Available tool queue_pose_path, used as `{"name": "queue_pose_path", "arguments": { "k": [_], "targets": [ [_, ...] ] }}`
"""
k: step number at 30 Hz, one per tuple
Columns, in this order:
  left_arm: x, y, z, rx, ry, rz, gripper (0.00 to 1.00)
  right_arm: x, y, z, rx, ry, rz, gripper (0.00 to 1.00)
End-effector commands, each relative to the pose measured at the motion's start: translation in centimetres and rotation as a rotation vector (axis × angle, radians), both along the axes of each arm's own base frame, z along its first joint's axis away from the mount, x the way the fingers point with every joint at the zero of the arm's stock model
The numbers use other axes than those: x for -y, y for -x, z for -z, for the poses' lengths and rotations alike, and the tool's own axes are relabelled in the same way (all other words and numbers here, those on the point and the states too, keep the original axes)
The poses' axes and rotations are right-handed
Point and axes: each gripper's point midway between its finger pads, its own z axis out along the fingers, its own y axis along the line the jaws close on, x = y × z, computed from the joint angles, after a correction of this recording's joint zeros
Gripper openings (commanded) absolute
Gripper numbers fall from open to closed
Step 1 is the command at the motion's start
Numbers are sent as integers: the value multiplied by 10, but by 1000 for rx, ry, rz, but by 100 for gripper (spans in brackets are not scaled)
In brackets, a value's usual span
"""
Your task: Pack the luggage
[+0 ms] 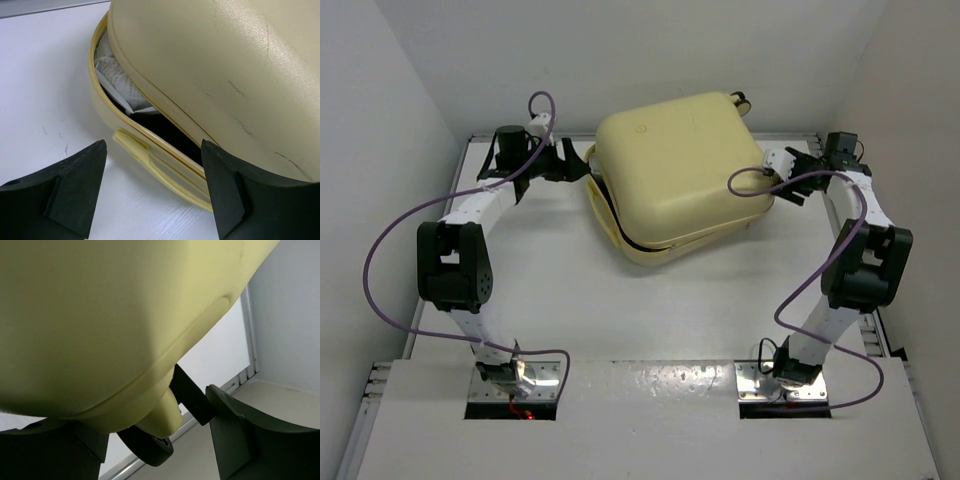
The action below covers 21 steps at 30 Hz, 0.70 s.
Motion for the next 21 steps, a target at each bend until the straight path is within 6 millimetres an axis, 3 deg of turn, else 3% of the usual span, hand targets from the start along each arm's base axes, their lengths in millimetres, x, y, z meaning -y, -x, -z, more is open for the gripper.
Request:
{"name": "queue_pose_path", "arguments": {
  "k": [1,2,5,6,7,8,9,12,17,21],
  "targets": [
    [-10,-1,-23,71,-7,-14,81,-32,-15,-32,202,-62,-148,36],
    [-10,-1,-23,71,-7,-14,81,-35,-20,-39,248,-69,-161,22],
    [-15,-2,-23,71,-8,-23,81,-40,-34,-67,468,-54,-158,4],
    [-15,-1,-19,67,-15,-20,81,-47,-29,-68,504,-61,-158,0],
    [-15,0,-17,58,-15,-20,81,-48,-31,-73,519,-110,-116,0],
    [-15,0,-17,58,-15,-20,81,-49,-40,-98,652,-93,-119,0],
    [-15,0,-17,58,-15,-20,81,-50,-41,-103,643,-158,-77,0],
    [-19,0,-17,64,-18,-18,81,-43,-51,-143,775,-189,-20,0],
    [-18,2,-12,45,-18,-18,81,-57,-46,-170,846,-276,34,0],
    [-18,4,-8,36,-18,-18,81,-64,-51,-168,801,-278,34,0]
  ]
}}
